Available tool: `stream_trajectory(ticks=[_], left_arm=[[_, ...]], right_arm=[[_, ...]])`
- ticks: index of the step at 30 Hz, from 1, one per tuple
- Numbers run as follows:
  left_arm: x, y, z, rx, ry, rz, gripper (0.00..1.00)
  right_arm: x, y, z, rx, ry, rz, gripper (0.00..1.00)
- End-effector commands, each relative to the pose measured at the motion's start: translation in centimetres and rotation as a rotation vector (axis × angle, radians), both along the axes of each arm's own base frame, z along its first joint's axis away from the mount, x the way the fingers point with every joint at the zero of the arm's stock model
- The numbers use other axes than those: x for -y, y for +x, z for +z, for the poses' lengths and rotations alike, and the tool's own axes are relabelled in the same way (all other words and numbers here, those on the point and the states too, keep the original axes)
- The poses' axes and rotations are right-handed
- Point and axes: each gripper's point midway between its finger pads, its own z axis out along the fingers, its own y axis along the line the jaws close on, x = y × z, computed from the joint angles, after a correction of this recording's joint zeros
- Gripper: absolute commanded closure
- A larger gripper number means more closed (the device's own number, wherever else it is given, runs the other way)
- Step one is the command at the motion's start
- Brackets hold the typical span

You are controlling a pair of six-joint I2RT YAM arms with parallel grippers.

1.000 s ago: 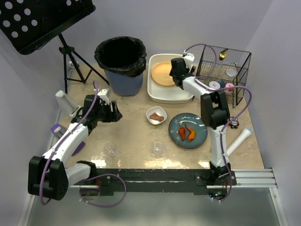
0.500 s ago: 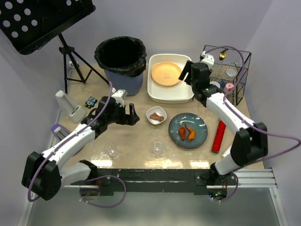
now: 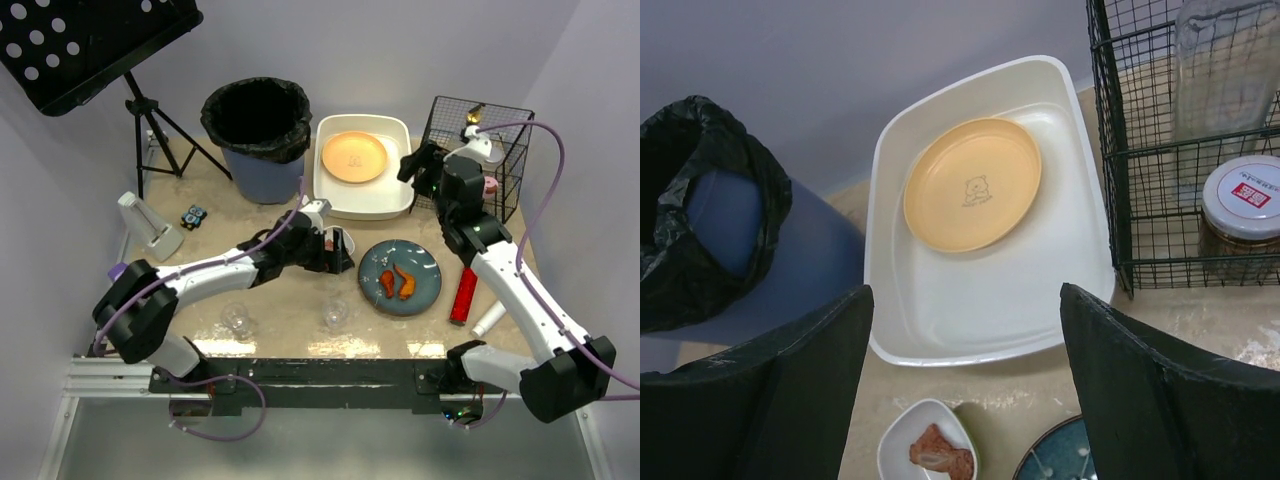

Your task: Clear the kitchen counter

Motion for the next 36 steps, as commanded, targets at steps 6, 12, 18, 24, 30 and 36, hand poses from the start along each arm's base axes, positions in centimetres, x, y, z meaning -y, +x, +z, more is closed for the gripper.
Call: stream_trajectory(ticks=[6,12,18,24,30,36], left_arm=[[5.3,1.0,0.1,-0.048,-0.099,0.095,0.18],[6.5,1.3,-1.9,-0.085,-0.062,0.113,0.28],[7.0,1.0,-3.8,-0.112,-0.036,0.133,0.38],[7.6,0.8,-5.2,-0.131,-0.026,0.157,0.48],[8.6,0.7,-6.6,-0.144,0.007,0.172,0.54],[8.8,0.9,-7.6,-0.154,0.02,0.191,0.64]], right_arm=[[0.0,-1.6,-0.5,-0.002,0.035,0.017,0.2],[0.1,-2.1,-0.2,0.01,0.048,0.016,0.2],[0.3,-2.6,0.1,0.023,0.064,0.012,0.2],[0.7,-3.0,0.4,0.042,0.077,-0.001,0.2],[1.2,-3.3,0.4,0.057,0.084,-0.024,0.2],[1.3,-3.6,0.5,0.065,0.086,-0.025,0.2]])
